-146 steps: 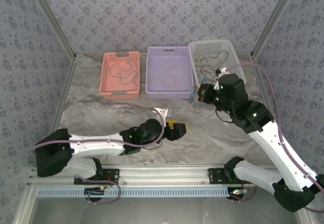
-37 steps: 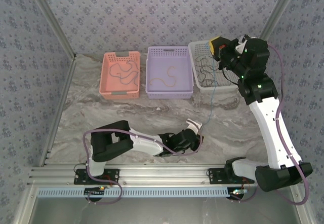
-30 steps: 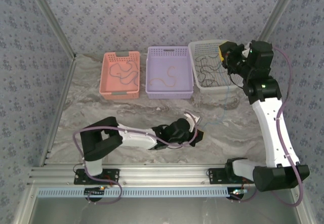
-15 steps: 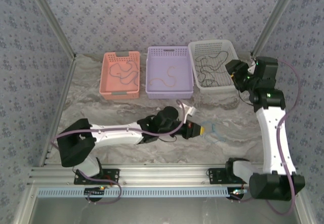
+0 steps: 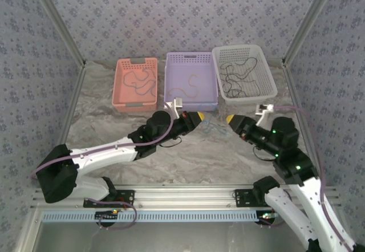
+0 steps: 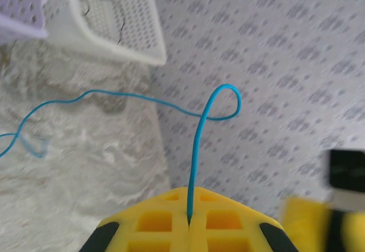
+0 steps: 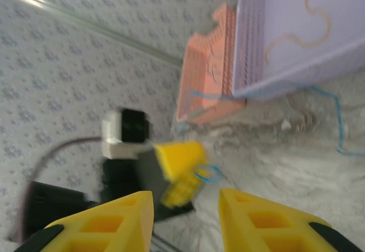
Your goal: Untangle the cables
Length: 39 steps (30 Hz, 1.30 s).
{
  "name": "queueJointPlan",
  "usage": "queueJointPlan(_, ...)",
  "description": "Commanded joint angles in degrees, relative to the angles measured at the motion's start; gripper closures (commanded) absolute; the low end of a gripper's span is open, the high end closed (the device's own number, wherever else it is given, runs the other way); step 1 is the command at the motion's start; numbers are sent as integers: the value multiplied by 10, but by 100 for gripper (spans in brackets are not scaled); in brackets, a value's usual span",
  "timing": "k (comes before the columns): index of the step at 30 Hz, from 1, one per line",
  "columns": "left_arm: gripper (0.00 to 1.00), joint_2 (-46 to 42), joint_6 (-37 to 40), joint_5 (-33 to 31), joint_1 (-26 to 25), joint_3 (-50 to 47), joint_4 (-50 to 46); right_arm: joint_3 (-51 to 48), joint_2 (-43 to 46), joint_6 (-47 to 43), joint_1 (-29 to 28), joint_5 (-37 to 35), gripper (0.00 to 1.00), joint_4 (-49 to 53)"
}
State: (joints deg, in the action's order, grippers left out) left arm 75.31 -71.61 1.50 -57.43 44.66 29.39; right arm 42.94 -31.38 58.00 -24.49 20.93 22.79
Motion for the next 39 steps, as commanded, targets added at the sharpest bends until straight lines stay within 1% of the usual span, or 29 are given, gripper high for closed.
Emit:
queueJointPlan(1,100,-21,-26,-39,6,6,44,-41,-32,96,-48,5,61,-135)
queueJointPlan(4,100,-25,-30,-44,7,3,46,-70,-68,152,-90,-16,60,-232)
queueJointPlan(8,100,-27,-37,-53,7,-8,62,-93,-90,206,-123,-58,60,-307)
queueJointPlan(12,100,-25,-42,-57,7,-13,78,-104,-97,234,-136,-80,63,-319)
queueJointPlan(16,100,-19,-46,-53,7,-12,82,-116,-106,256,-139,-91,64,-345)
queueJointPlan(21,100,-18,-51,-54,7,-19,93,-101,-124,256,-140,-89,65,-339)
queueJointPlan(26,100,-17,-50,-52,4,-18,91,-96,-140,261,-141,-89,71,-357)
queueJointPlan(35,100,-4,-51,-51,-1,-15,99,-86,-147,261,-149,-94,78,-359)
queueJointPlan(39,100,-3,-48,-52,-2,-15,96,-88,-139,264,-149,-101,78,-360)
